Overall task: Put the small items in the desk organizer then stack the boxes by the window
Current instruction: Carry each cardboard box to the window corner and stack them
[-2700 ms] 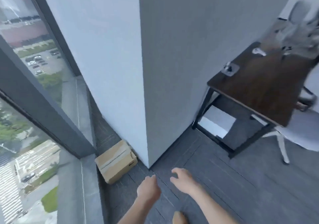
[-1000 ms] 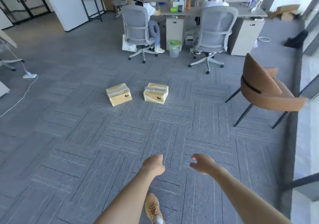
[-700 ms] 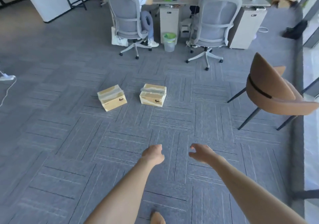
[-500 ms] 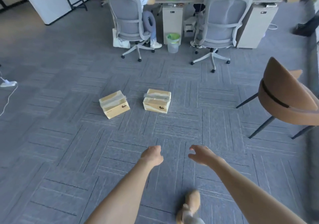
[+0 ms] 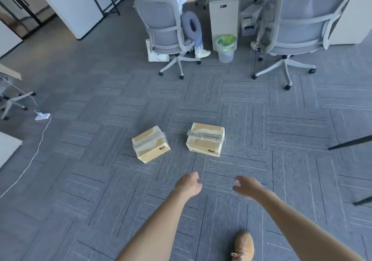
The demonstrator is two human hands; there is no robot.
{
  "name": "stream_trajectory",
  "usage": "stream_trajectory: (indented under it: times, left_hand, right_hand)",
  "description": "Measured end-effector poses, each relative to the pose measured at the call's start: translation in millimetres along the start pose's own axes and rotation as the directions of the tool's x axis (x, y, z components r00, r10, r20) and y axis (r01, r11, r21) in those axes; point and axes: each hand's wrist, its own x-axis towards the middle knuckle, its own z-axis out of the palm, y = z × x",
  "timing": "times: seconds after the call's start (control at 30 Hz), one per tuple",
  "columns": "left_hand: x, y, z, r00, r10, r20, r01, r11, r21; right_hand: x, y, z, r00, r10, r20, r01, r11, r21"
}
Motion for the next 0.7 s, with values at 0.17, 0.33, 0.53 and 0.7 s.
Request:
stream_trajectory:
  times: [0.17,0.33,0.53,0.7]
  left_hand:
    - [71,16,-51,0.999,-0.002,0.044,0.001,1.000,0.022]
    - [156,25,-99,0.996,0.041,0.074,-0.044,0.998,0.033]
    - [276,19,-154,0.974,0.167,0.151,-0.183,0.978,0.096]
    - [386,-1,-201,0.937,0.247,0.249,-0.294,0.940,0.173]
  right_hand:
    - [62,-28,-64,1.000,0.015,0.021,-0.016,1.000,0.015]
    - [120,-62,-118,0.999,0.044,-0.017,-0.043,0.998,0.047]
    - [202,-106,-165,0.984,0.161,-0.071,-0.149,0.978,0.144]
    - [287,-141,-184,0.957,0.276,-0.085,-0.249,0.938,0.243]
